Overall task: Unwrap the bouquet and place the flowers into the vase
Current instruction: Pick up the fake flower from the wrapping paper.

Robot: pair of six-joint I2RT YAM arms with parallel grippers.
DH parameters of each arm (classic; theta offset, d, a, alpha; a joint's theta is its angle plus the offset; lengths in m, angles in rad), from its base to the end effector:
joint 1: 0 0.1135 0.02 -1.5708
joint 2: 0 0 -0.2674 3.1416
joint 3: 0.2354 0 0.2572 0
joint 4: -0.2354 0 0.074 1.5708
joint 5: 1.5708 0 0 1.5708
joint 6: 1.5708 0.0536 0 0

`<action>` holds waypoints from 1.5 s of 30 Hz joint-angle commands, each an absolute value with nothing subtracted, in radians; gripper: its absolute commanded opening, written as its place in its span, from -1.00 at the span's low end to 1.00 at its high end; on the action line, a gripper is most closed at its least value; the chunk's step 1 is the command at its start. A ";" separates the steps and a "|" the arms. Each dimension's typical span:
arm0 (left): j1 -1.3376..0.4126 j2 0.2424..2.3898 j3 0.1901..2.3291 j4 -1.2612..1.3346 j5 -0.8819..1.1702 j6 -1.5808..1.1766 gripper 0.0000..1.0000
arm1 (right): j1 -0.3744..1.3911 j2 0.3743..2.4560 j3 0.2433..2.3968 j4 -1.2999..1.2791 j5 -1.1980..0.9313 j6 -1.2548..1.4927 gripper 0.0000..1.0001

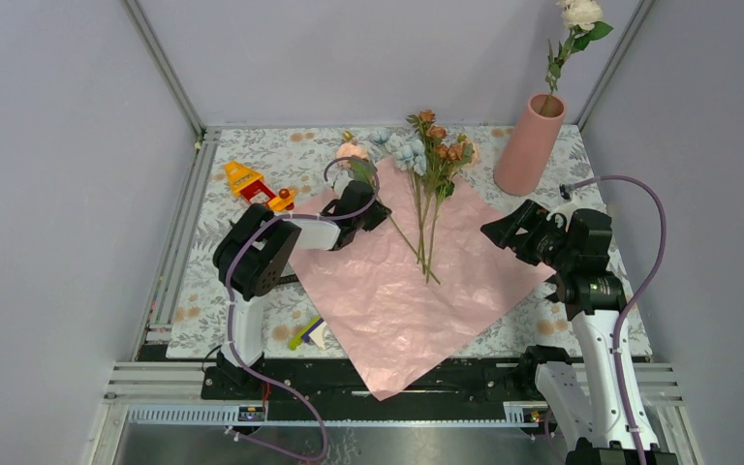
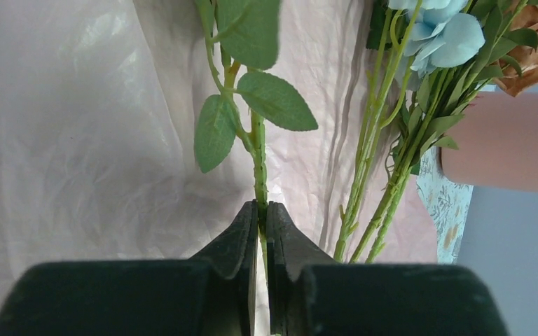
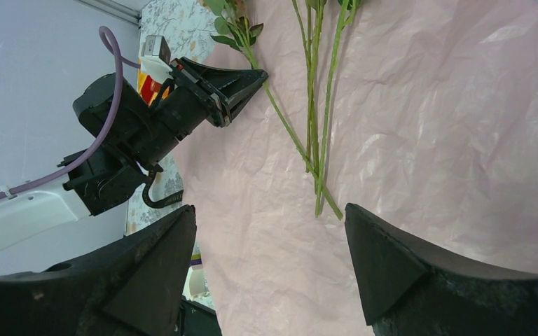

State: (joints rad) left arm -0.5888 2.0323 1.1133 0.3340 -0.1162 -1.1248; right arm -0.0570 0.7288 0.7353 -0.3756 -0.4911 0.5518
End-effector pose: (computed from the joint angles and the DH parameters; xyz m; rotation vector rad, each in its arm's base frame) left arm 0.3731 -0.2417 0.1202 -0.6725 2.1800 -0.8388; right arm 0.1845 0.0148 0.3094 0.2649 1.9606 0.8010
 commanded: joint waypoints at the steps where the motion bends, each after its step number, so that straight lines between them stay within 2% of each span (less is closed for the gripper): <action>1: -0.580 1.990 1.129 0.382 -0.119 -1.100 -1.00 | -0.058 0.715 0.770 -0.375 -0.513 0.531 0.67; 14: -0.583 1.783 1.025 0.428 -0.150 -1.030 -1.00 | -0.058 0.702 0.764 -0.386 -0.509 0.532 0.67; 24: -0.597 1.630 0.963 0.406 -0.213 -0.839 -1.00 | -0.058 0.681 0.771 -0.410 -0.511 0.527 0.67; 31: -0.606 1.369 0.879 0.317 -0.192 -0.711 -1.00 | -0.058 0.674 0.787 -0.431 -0.513 0.504 0.71; 35: -0.600 1.219 0.865 0.213 -0.089 -0.656 -1.00 | -0.058 0.701 0.804 -0.421 -0.574 0.490 0.72; 39: -0.554 1.144 0.894 0.101 0.175 -0.644 -1.00 | -0.058 0.704 0.799 -0.353 -0.673 0.524 0.73; 45: -0.499 1.111 0.963 0.002 0.577 -0.578 -1.00 | -0.043 0.702 0.734 -0.070 -0.830 0.731 0.76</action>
